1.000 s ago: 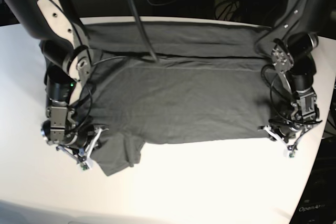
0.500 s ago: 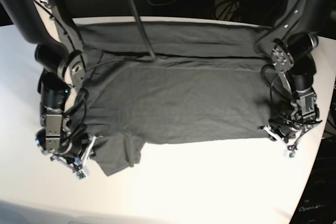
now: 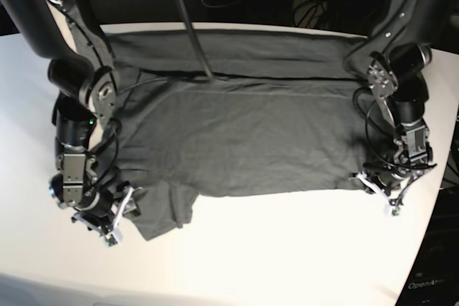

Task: Fold the T-shirt properly
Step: 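Position both grippers at the hem corners and close on the fabric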

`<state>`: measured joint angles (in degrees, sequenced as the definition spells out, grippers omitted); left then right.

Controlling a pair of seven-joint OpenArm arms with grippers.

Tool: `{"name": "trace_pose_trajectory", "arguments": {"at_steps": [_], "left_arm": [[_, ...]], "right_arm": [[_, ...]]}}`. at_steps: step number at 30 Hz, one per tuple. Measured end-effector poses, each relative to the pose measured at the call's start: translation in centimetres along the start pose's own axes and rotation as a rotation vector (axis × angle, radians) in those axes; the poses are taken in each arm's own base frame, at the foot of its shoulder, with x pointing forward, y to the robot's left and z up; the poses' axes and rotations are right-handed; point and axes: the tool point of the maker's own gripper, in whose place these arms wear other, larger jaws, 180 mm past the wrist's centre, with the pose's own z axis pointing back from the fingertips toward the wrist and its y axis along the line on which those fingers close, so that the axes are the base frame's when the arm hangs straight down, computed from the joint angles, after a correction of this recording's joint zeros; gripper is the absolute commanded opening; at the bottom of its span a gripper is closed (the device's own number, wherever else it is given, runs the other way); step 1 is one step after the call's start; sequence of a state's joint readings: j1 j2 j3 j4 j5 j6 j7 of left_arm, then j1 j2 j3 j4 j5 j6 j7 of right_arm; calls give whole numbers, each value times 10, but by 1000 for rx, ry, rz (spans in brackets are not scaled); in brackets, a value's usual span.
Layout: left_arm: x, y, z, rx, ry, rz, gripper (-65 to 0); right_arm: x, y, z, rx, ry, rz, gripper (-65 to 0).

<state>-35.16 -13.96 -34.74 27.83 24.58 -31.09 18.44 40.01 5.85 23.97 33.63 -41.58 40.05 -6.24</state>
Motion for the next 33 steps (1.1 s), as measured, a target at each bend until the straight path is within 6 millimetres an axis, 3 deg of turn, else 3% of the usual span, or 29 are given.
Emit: {"name": "trace_pose_trajectory", "arguments": {"at_steps": [4,9,15,21,23,27,33], "left_arm": [[0,0,0,0,0,0,-625],[0,0,0,-1,0,0,-625],[0,0,0,-1,0,-1,-625],[0,-1,0,-3,-1,0,-625],[0,-1,0,-3,-1,0,-625],[0,-1,0,-3,-1,0,-625],[0,-2,0,-5,-1,0,-625]], "right_arm": [[10,1,0,2,-66,-3,-286],[1,5,-1,8,-51,-7,-286],[9,3,1,2,-121,-35,-286],[-18,30,-12,104,-77,-106,-286],[-18,36,-13,123,-89,-121,-286],[-8,28,-11,110,-134,-120,-284],[-11,23,-10,103,-124,-112,-284]]}}
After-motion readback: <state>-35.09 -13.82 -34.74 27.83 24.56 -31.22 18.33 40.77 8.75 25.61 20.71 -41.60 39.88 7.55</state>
